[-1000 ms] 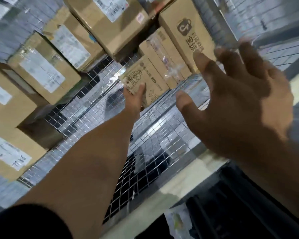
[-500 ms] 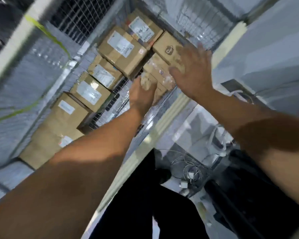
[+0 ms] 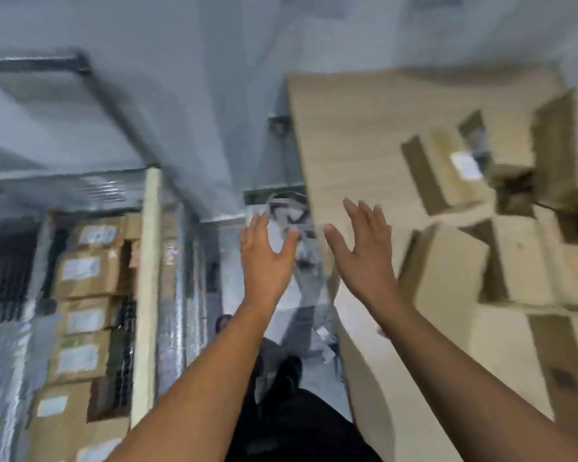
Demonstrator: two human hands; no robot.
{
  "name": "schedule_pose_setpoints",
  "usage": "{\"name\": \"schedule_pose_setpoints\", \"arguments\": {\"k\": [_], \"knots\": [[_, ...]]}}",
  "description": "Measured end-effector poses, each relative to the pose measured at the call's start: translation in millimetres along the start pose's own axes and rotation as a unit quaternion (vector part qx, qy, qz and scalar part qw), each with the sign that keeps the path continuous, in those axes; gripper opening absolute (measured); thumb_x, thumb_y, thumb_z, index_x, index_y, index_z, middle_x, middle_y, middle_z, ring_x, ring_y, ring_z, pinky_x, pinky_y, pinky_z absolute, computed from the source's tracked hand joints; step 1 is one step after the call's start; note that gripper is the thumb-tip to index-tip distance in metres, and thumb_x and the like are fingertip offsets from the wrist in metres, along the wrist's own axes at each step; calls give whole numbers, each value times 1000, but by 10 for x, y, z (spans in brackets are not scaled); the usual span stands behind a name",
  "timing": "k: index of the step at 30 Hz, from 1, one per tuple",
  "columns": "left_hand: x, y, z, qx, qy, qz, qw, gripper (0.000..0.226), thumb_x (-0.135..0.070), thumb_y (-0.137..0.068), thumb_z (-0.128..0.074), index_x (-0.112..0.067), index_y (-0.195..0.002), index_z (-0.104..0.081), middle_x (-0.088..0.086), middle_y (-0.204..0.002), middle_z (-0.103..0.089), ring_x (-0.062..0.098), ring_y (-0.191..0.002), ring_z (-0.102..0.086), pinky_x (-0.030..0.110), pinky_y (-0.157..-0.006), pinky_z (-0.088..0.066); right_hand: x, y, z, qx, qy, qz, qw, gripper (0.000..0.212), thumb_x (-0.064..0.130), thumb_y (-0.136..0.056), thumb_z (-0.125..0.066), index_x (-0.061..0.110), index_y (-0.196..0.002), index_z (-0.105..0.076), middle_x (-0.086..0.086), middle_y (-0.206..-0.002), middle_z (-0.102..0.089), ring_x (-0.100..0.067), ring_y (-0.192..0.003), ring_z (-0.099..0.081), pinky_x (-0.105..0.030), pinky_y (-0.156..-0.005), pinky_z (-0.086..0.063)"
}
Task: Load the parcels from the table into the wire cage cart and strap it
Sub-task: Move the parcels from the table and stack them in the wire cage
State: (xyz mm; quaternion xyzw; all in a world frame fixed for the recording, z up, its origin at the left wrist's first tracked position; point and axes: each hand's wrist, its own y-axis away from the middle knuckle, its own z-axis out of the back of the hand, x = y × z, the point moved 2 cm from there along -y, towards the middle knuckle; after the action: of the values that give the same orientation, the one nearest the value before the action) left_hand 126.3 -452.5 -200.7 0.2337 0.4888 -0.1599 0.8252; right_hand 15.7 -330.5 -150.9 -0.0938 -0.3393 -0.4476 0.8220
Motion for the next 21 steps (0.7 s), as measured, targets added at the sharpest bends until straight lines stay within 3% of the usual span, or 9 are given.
{"name": "schedule_pose_setpoints", "arguments": {"k": [3, 7, 10, 15, 18, 19, 21], "knots": [[-353, 206, -728, 103, -20, -61, 993, 66, -48, -100, -62, -18, -155, -42, 4, -163, -37, 20, -153, -28, 32, -124, -23, -712, 247, 557, -50, -10, -87, 995, 67, 52, -103, -52, 26, -162, -34, -6, -172, -21, -23, -161, -5, -46, -129, -5], [-553, 420, -1551, 235, -54, -90, 966, 68, -55, -99, -60, -25, -156, -38, -1, -162, -35, 19, -149, -36, 43, -122, -33, -1438, 539, 913, -103, -46, -174, 978, 70, 56, -102, -51, 26, -162, -32, -5, -173, -20, -22, -161, -6, -42, -130, -6], [-558, 642, -2074, 311, -72, -83, 944, 75, -53, -96, -65, -22, -157, -35, 2, -160, -37, 20, -145, -41, 44, -120, -36, -1804, 813, 981, -140, -85, -239, 957, 72, 60, -100, -49, 28, -162, -31, -5, -172, -21, -22, -160, -8, -44, -129, -12], [-332, 869, -2431, 389, -88, -91, 913, 86, -37, -96, -69, -28, -163, -17, 5, -160, -33, 15, -142, -38, 27, -116, -30, -2163, 1103, 898, -149, -168, -341, 913, 73, 58, -100, -52, 31, -163, -26, 2, -164, -30, -18, -152, -28, -33, -120, -26], [-220, 872, -2438, 395, -93, -85, 910, 92, -45, -94, -60, -25, -165, -5, -1, -164, -31, 0, -133, -36, 20, -109, -29, -2204, 1051, 770, -149, -204, -392, 885, 77, 65, -95, -52, 36, -161, -25, 5, -154, -32, -19, -146, -38, -37, -118, -34], [-214, 858, -2451, 398, -90, -63, 911, 93, -46, -92, -61, -24, -164, -7, -6, -160, -36, -4, -129, -40, 20, -106, -31, -2201, 999, 727, -150, -217, -406, 875, 77, 66, -94, -52, 36, -160, -28, 4, -150, -33, -19, -145, -41, -39, -118, -36], [-217, 837, -2463, 406, -70, -40, 910, 77, -47, -89, -62, -22, -153, -30, -13, -140, -54, -9, -115, -52, 17, -94, -41, -2163, 901, 662, -159, -247, -424, 857, 71, 64, -94, -54, 38, -157, -34, 4, -143, -40, -20, -139, -46, -38, -113, -39]]}}
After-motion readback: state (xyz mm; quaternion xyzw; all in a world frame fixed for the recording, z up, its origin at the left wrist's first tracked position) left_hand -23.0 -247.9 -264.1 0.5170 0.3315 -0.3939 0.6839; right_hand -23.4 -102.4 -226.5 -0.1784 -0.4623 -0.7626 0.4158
